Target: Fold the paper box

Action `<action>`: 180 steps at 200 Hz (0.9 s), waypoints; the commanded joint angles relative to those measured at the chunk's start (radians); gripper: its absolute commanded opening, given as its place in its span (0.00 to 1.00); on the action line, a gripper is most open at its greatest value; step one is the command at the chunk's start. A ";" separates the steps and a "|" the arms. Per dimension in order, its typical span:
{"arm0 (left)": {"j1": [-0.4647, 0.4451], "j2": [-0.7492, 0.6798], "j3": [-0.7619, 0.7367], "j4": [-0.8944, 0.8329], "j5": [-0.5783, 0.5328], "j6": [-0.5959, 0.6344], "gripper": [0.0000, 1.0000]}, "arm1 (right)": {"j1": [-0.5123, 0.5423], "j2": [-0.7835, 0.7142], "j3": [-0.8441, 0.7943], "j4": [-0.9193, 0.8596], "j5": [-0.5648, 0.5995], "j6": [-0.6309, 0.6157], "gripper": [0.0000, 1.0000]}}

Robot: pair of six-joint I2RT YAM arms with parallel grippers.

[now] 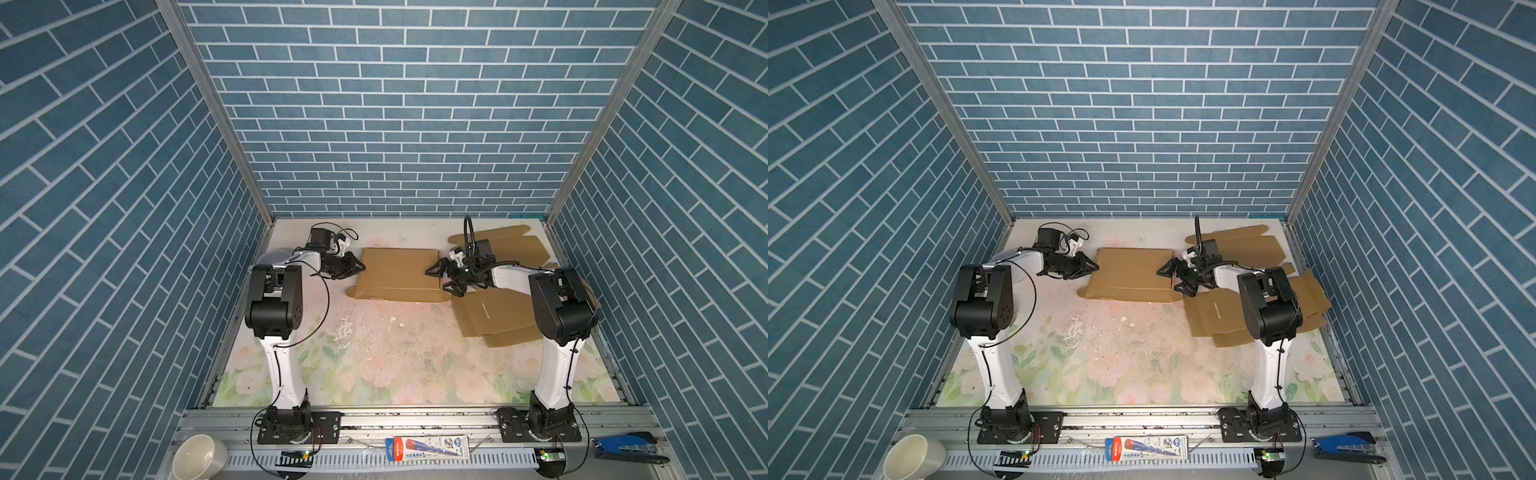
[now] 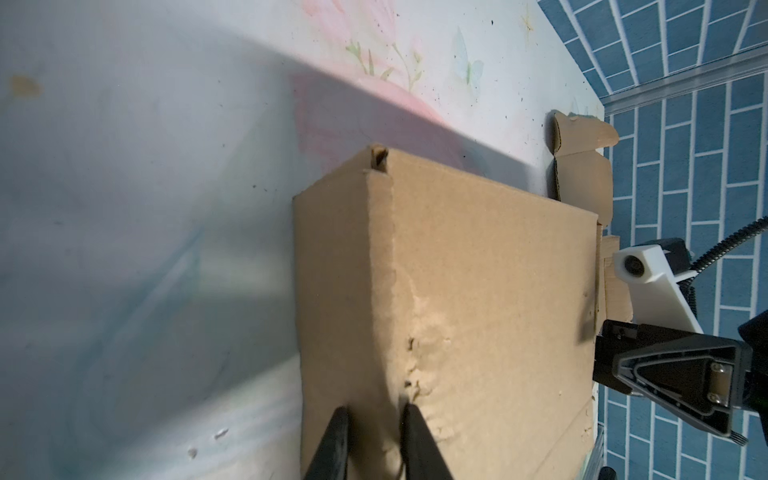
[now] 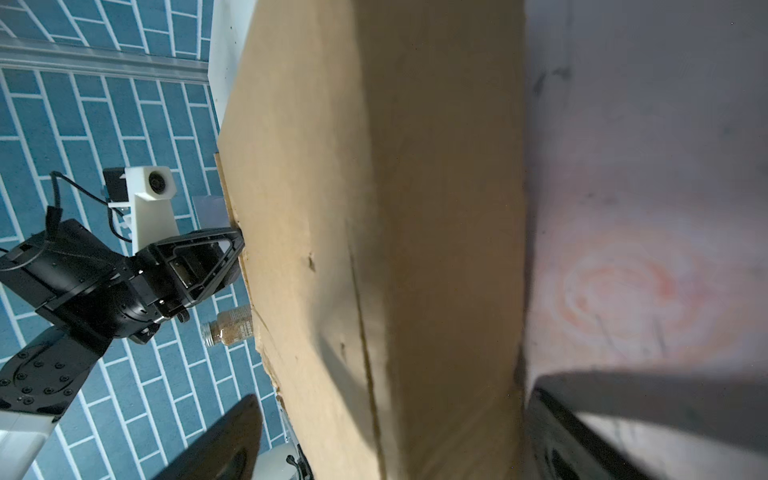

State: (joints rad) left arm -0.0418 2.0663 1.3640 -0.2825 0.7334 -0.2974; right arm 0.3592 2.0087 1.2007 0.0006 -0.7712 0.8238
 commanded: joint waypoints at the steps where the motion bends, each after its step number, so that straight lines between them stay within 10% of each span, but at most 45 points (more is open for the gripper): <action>1: 0.012 0.063 -0.054 -0.196 -0.164 0.027 0.23 | 0.013 0.014 -0.026 0.032 -0.045 0.039 0.99; 47: 0.014 0.063 -0.055 -0.185 -0.156 0.020 0.24 | 0.029 0.028 -0.021 0.142 -0.085 0.106 0.89; 140: 0.044 -0.173 -0.095 0.047 0.011 -0.156 0.66 | 0.009 0.007 -0.052 0.365 -0.124 0.352 0.58; 180: 0.057 -0.386 -0.076 -0.096 -0.211 -0.023 0.80 | -0.002 -0.022 -0.043 0.373 -0.145 0.405 0.52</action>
State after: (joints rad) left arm 0.0036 1.8084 1.2678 -0.2737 0.6907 -0.4191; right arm 0.3664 2.0251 1.1702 0.3294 -0.8841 1.1446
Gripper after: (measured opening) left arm 0.764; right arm 0.531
